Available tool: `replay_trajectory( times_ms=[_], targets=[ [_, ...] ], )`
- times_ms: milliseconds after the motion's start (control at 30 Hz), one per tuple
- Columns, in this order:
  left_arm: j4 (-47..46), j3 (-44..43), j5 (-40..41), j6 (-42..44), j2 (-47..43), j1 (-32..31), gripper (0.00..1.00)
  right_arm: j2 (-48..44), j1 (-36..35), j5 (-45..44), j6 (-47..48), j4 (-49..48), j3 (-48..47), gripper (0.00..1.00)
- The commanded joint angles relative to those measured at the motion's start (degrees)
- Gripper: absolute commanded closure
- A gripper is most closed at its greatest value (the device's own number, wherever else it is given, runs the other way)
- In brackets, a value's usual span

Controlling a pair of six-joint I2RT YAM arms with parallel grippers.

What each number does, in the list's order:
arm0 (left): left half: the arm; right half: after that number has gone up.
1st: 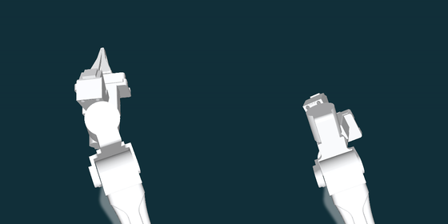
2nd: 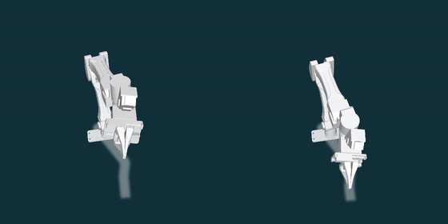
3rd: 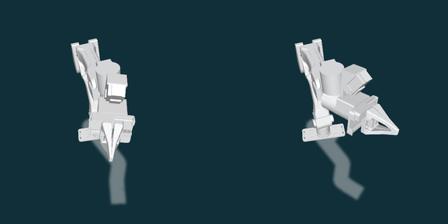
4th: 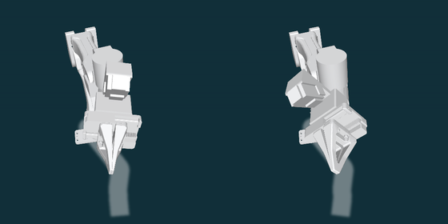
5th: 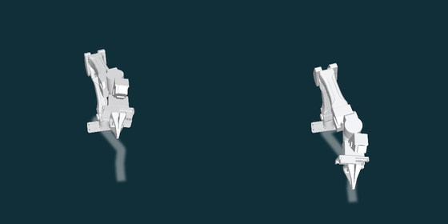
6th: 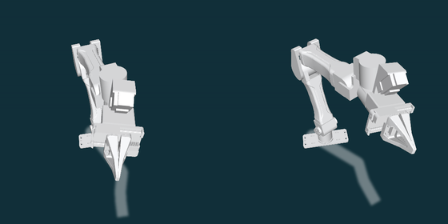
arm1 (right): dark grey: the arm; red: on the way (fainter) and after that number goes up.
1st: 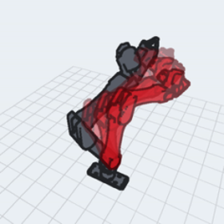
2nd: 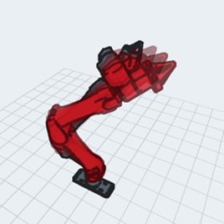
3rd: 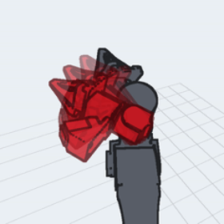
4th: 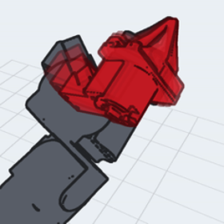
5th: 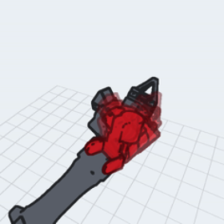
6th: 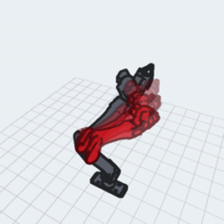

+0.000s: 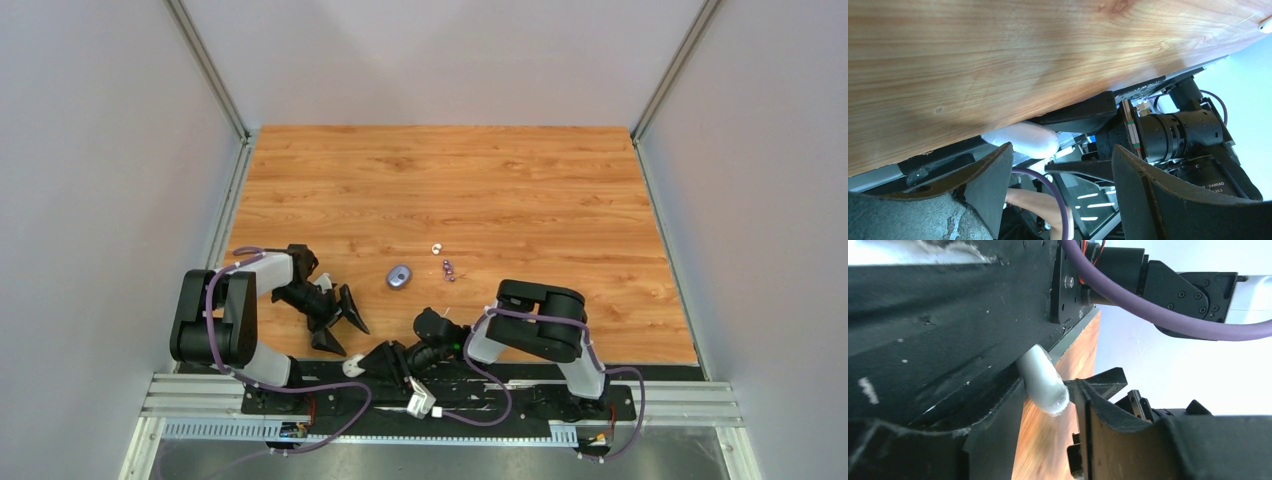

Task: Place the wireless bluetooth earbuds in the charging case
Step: Pick up the charging case at the center of the board.

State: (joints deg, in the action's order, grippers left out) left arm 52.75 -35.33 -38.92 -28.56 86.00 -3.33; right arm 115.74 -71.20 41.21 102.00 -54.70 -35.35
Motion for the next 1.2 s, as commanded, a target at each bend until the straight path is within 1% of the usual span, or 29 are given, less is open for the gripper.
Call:
replay_trajectory(
  times_ms=[0, 100, 133, 167, 200, 233, 267, 333, 367, 533, 633, 767, 833, 900, 967, 1067, 1133, 1167],
  targets=[
    [-0.69, -1.0, -0.88, -0.66, 0.32, -0.53, 0.22, 5.42, -0.07, -1.37, -0.29, 8.37, -1.79, 0.59],
    [-0.68, -1.17, -1.04, -0.63, 0.33, -0.57, 0.22, 5.55, -0.17, -1.76, -0.61, 11.24, -4.03, 0.64],
    [-0.75, -1.26, -1.06, -0.65, 0.32, -0.59, 0.22, 5.38, -0.17, -1.98, -0.67, 12.45, -4.67, 0.68],
    [-0.83, -1.24, -1.11, -0.65, 0.38, -0.6, 0.22, 5.25, -0.17, -2.3, -0.73, 13.49, -5.42, 0.75],
    [-0.94, -1.28, -1.18, -0.64, 0.43, -0.55, 0.22, 5.17, -0.17, -2.62, -0.69, 15.01, -5.97, 0.77],
    [-1.05, -1.35, -1.34, -0.69, 0.52, -0.59, 0.22, 5.0, -0.17, -2.89, -0.68, 15.95, -6.41, 0.77],
    [-1.15, -1.38, -1.52, -0.7, 0.59, -0.57, 0.22, 5.02, -0.17, -3.31, -0.67, 17.19, -6.97, 0.74],
    [-1.43, -1.55, -1.68, -0.8, 0.85, -0.59, 0.23, 5.45, -0.34, -4.85, -0.3, 19.88, -8.44, 0.65],
    [-1.56, -1.6, -1.99, -0.97, 0.93, -0.77, 0.23, 5.76, -0.34, -5.05, -0.58, 19.92, -8.89, 0.63],
    [-2.6, -1.76, -3.6, -1.72, 1.47, -2.47, 0.25, 8.45, -0.51, -6.91, -0.79, 19.37, -13.0, 0.64],
    [-3.25, -2.0, -4.39, -2.35, 1.81, -3.03, 0.25, 9.56, -0.61, -7.96, -0.89, 20.73, -15.48, 0.71],
    [-4.07, -3.29, -4.73, -2.74, 2.79, -3.1, 0.25, 8.56, -0.61, -7.7, -0.82, 22.79, -15.9, 0.85],
    [-4.61, -5.98, -4.64, -3.03, 3.01, -3.11, 0.26, 7.22, -0.61, -7.72, -1.5, 21.95, -14.35, 0.88],
    [-5.0, -10.61, -4.71, -2.5, 3.54, -3.09, 0.25, 4.82, -0.52, -8.47, -3.1, 20.75, -12.11, 0.93],
    [-4.61, -17.65, -4.11, -0.09, 4.21, -3.08, 0.24, 0.51, -0.52, -10.02, -6.32, 20.39, -9.76, 0.99],
    [-2.54, -30.49, -0.03, 5.01, 5.19, -2.95, 0.23, -6.47, -0.37, -13.68, -15.38, 21.15, -7.03, 1.0],
    [-1.56, -36.52, 1.23, 7.01, 5.22, -2.91, 0.23, -11.73, 0.16, -16.97, -22.93, 23.49, -6.45, 1.0],
    [-1.71, -38.03, 1.49, 7.55, 4.9, -2.95, 0.23, -14.66, 0.63, -18.45, -26.74, 26.48, -6.86, 1.0]
  ],
)
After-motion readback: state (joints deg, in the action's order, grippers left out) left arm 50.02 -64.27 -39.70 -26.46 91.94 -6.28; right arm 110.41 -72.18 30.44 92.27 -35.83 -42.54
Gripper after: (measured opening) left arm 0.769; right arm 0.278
